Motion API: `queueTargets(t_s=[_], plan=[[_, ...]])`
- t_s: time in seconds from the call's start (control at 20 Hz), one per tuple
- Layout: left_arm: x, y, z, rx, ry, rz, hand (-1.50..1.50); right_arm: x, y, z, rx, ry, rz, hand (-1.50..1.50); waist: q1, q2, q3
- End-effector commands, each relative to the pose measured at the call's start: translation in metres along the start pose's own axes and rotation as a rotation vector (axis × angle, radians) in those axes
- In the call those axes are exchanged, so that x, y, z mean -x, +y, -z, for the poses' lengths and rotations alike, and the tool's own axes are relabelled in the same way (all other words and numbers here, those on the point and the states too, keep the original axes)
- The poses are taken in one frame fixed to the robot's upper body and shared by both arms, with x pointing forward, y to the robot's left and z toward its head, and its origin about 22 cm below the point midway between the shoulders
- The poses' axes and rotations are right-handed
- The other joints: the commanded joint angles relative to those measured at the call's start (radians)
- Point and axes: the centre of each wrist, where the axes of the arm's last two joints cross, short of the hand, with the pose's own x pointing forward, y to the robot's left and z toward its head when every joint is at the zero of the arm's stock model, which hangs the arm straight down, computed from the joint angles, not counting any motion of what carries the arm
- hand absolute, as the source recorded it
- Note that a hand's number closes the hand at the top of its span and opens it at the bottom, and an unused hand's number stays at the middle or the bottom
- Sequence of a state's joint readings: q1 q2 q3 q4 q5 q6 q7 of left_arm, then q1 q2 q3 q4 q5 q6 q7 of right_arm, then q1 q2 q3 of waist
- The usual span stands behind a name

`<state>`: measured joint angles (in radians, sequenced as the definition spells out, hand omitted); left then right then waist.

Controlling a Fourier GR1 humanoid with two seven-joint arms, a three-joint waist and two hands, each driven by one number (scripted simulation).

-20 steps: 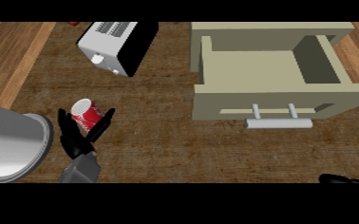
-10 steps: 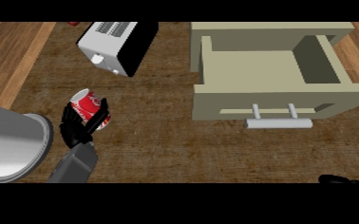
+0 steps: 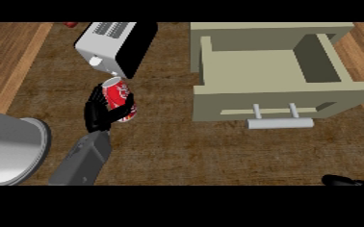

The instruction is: Pick up the can, place it into the drawer and close the drawer

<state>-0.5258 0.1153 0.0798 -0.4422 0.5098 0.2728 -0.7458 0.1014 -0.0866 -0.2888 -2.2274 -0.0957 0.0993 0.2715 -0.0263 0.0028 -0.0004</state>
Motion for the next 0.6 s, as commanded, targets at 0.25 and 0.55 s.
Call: queueTargets(t_s=[0.25, 0.55], plan=[[-0.034, -0.075, 0.017, 0.452, 0.019, -0.009, 1.50, -0.009, -0.009, 0.005, 0.026, -0.008, -0.018, -1.50, 0.010, -0.002, 0.000], [-0.100, -0.121, 0.032, 0.547, -0.042, 0.014, 1.50, -0.011, -0.008, -0.010, 0.057, -0.007, -0.038, -1.50, 0.033, -0.013, 0.002]])
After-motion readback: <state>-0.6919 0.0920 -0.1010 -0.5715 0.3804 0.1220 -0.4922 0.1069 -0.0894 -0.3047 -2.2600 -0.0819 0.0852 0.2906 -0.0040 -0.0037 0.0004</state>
